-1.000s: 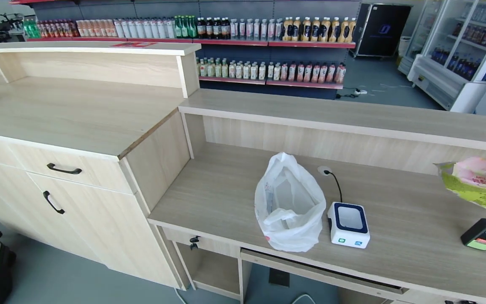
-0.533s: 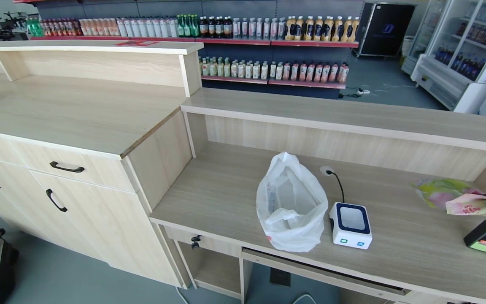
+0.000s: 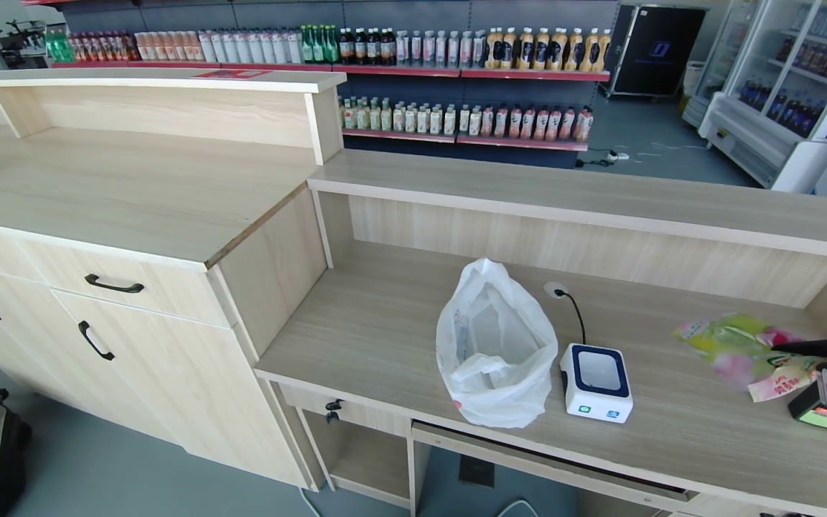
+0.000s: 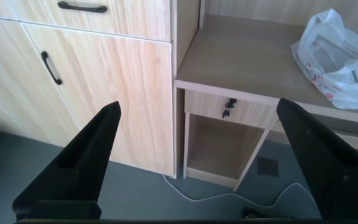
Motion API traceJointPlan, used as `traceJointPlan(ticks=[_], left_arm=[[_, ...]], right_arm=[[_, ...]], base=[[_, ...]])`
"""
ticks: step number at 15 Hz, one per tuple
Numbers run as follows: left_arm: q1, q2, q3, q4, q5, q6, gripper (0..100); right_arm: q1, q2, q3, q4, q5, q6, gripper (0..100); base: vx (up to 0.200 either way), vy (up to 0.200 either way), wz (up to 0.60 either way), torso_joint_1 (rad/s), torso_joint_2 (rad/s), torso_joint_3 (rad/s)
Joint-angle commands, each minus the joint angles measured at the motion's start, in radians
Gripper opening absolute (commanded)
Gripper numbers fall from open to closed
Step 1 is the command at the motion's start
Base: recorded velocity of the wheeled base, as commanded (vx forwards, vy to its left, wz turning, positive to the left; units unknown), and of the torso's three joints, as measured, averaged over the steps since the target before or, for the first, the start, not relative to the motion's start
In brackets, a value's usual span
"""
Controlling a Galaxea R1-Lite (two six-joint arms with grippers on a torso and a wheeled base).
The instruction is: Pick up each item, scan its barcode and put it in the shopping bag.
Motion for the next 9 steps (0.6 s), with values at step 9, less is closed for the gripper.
traceJointPlan(ticks=[9], left_arm=[[0.000,0.000,0.000,0.000,0.000,0.000,100]], right_arm=[[0.029,0.121,0.000,-0.062,-0.003,-0.033,0]], base=[[0.000,0.000,0.00,0.000,0.00,0.000]])
